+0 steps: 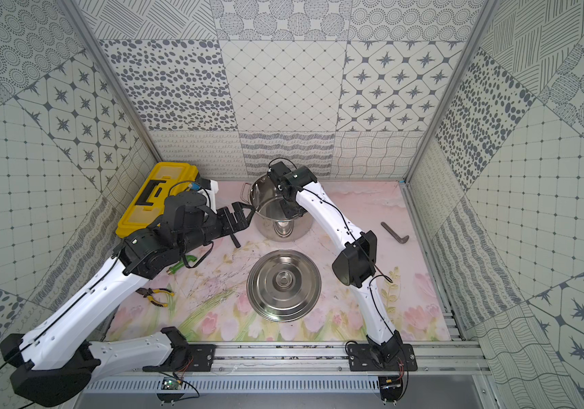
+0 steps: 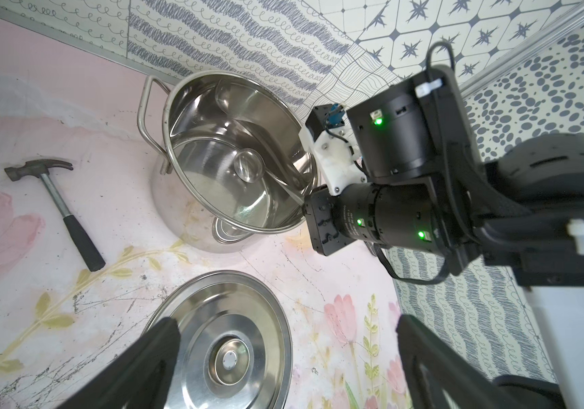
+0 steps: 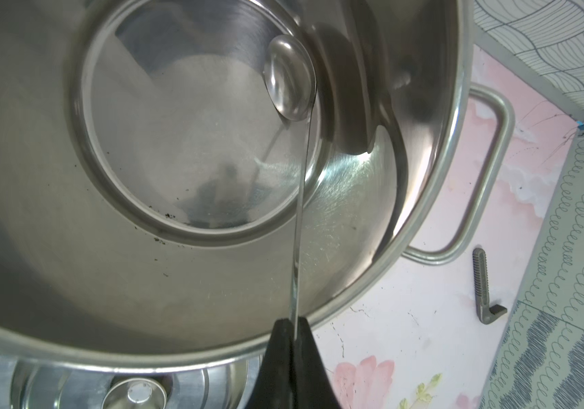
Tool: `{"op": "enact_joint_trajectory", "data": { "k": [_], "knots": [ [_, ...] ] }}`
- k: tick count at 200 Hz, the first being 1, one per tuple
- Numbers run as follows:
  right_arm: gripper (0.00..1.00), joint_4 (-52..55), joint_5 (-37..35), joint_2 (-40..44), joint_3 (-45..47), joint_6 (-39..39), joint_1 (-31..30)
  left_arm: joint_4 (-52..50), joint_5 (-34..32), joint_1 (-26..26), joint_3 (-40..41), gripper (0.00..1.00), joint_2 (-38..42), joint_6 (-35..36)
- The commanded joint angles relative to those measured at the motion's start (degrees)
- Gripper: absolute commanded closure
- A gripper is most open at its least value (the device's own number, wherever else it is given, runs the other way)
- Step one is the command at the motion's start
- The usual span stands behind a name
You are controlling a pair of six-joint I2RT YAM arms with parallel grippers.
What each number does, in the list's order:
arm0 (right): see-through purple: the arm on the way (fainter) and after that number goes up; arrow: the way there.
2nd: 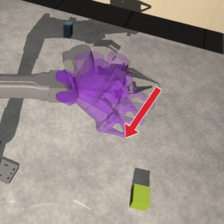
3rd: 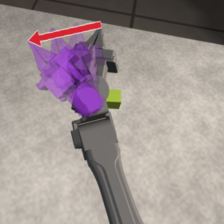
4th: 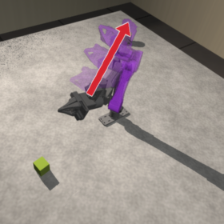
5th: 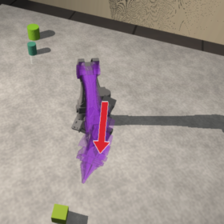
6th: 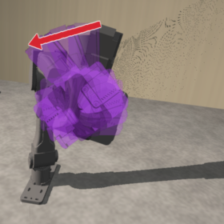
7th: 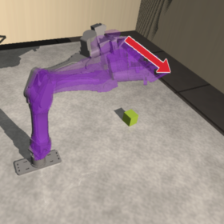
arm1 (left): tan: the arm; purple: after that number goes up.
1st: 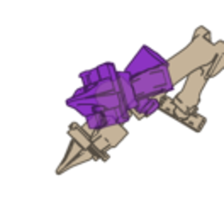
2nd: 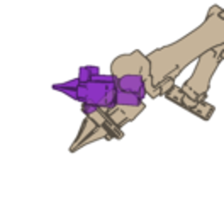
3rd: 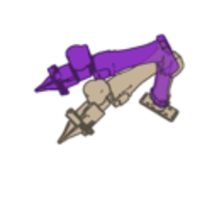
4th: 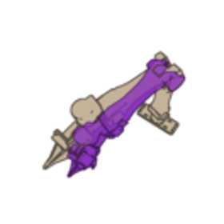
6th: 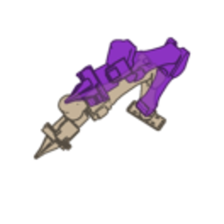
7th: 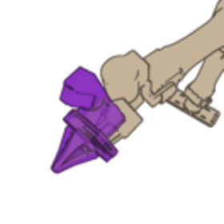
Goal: Stir the soup with a spoon
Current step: Stir the soup in the pan with a stick.
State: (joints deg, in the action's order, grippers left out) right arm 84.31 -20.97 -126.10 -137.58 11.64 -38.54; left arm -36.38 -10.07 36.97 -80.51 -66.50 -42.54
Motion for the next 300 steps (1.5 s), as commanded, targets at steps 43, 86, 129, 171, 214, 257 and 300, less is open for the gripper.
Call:
{"op": "enact_joint_trajectory", "data": {
  "k": [43, 86, 129, 171, 214, 257, 300],
  "knots": [
    [1.0, -10.62, 3.33, 14.83, 18.37, 2.98, -1.1, 12.72, 16.49, -10.81, 0.09, 0.01, -5.19, -1.52],
    [1.0, -11.87, 6.22, 14.14, 18.48, 5.16, -4.18, 20.74, 24.95, -16.11, -0.13, 0.0, -9.42, -4.77],
    [1.0, -11.56, 6.43, 8.03, 9.47, 5.59, -5.05, 20.04, 26.23, -16.84, -3.08, 0.01, -13.08, -4.7],
    [1.0, -5.06, 3.57, -2.16, -7.66, 4.59, -4.96, 20.89, 26.9, -16.78, 1.1, 0.01, -10.76, -7.93],
    [1.0, 0.22, 1.85, -10.03, -21.39, 3.21, -2.62, 21.26, 25.68, -16.23, 7.12, 0.01, -5.83, -10.46],
    [1.0, 0.21, 0.44, -7.82, -18.26, 1.93, 0.5, 21.07, 24.31, -15.67, 10.62, 0.0, -2.32, -10.88],
    [1.0, 0.15, 0.77, -3.55, -11.33, 0.6, 1.12, 21.17, 24.15, -15.43, 10.4, 0.0, -2.47, -11.04]
  ]
}}
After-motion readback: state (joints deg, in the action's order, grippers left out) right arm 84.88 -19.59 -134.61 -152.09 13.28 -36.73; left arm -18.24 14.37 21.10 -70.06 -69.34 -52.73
